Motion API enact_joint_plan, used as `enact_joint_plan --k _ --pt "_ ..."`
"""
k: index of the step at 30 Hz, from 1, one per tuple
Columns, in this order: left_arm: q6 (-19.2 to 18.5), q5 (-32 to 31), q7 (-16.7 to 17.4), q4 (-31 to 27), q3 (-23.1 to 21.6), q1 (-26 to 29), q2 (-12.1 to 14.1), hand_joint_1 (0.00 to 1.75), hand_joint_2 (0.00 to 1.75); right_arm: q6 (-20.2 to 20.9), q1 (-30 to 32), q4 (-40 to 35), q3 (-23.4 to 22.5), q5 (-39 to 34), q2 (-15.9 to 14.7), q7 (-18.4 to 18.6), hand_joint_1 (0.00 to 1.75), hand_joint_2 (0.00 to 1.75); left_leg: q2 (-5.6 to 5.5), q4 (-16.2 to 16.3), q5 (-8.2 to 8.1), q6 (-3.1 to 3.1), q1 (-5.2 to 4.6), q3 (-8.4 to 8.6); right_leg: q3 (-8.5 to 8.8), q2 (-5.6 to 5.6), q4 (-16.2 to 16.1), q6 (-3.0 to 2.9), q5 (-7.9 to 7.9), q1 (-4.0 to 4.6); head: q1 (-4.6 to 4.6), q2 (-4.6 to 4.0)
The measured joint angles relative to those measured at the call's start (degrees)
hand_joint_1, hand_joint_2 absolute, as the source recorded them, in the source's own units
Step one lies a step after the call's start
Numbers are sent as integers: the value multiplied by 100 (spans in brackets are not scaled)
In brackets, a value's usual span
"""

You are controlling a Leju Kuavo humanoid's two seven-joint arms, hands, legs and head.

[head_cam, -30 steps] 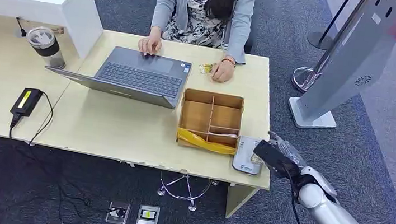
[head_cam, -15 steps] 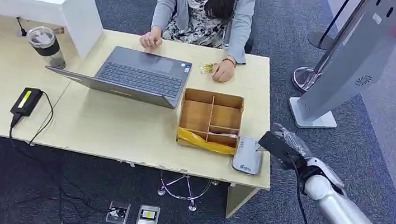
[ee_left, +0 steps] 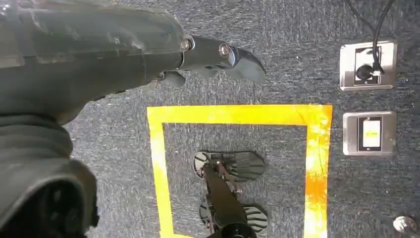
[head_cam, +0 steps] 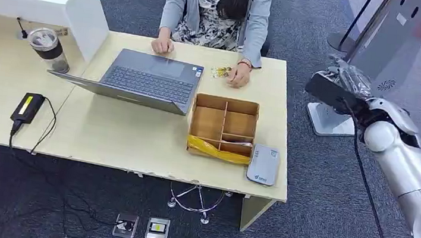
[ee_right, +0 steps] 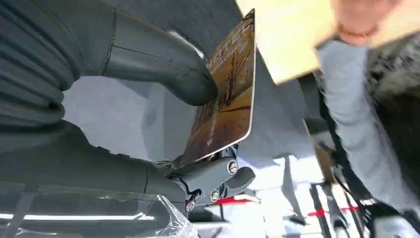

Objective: Pass the card to the sensor for recognition and then transmit it.

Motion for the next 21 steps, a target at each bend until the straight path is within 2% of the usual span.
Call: enact_joint_plan --k 10,16,21 --pt "-77 -9 -85 0 0 -26 -33 0 0 -350 -214 665 223 105 1387 -133 175 175 -1 0 2 -4 7 4 -1 0 0 -2 -1 8 0 0" --pt "-79 26 -87 0 0 -12 -50 0 0 -385 -252 999 352 155 1841 -155 175 175 -15 0 3 -3 6 -1 -1 -12 -2 -2 -2 7 4 0" --pt "-83 39 -85 0 0 -7 -48 0 0 -389 -293 1180 394 201 2031 -136 175 175 -15 1 3 -4 5 -1 -2 -11 -3 -2 -1 6 0 0"
